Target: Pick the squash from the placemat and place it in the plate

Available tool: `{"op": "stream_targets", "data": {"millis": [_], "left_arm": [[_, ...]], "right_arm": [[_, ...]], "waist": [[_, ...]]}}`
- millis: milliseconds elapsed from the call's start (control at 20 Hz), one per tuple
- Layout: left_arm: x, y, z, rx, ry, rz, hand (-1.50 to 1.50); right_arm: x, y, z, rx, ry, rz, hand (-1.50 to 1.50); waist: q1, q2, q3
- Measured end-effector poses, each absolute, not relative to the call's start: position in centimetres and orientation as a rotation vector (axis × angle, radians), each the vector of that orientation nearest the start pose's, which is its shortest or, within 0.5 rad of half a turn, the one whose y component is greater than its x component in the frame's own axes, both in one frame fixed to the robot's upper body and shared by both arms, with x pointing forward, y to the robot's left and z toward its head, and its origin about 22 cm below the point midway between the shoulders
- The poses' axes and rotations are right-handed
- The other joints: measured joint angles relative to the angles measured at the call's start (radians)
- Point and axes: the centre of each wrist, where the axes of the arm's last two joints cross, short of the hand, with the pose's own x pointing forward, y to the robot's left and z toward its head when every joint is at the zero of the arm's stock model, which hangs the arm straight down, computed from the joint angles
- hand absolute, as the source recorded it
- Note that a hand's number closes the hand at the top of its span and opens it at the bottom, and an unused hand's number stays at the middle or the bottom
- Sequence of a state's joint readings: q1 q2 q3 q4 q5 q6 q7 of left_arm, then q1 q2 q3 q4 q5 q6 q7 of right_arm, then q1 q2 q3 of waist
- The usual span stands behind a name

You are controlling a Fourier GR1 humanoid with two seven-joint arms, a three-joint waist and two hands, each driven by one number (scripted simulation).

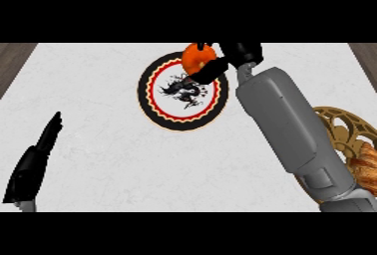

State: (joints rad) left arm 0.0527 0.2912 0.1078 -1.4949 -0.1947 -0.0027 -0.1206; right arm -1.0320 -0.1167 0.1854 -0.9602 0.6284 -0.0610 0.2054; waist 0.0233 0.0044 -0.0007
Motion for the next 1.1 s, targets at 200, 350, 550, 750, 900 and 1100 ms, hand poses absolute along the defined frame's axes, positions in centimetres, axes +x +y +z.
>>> {"op": "stream_targets", "data": {"millis": [200, 350, 550, 750, 900, 1100], "left_arm": [[23.0, 32.8, 0.3, 0.448, -1.532, -0.31, 0.0], [23.3, 32.6, 0.5, 0.443, -1.539, -0.317, 0.0], [22.9, 31.9, 0.3, 0.429, -1.543, -0.333, 0.0], [23.2, 31.5, 0.1, 0.421, -1.553, -0.344, 0.0], [23.5, 32.0, 0.4, 0.415, -1.551, -0.349, 0.0], [24.2, 31.9, 0.2, 0.417, -1.551, -0.356, 0.0]], "right_arm": [[42.3, -6.0, 16.7, -0.607, -1.698, 0.969, 1.5], [42.9, -4.9, 15.4, -0.598, -1.656, 0.992, 1.5], [43.3, -4.4, 13.7, -0.549, -1.6, 1.006, 1.5], [43.6, -5.0, 11.9, -0.517, -1.53, 0.868, -1.5], [43.7, -5.3, 10.7, -0.523, -1.484, 0.831, -1.5], [43.7, -5.5, 10.1, -0.505, -1.521, 0.753, -1.5]], "waist": [[0.008, 0.003, 0.0], [0.018, 0.006, 0.0], [0.035, 0.009, 0.0], [0.05, 0.014, 0.0], [0.058, 0.016, 0.0], [0.06, 0.017, 0.0]]}}
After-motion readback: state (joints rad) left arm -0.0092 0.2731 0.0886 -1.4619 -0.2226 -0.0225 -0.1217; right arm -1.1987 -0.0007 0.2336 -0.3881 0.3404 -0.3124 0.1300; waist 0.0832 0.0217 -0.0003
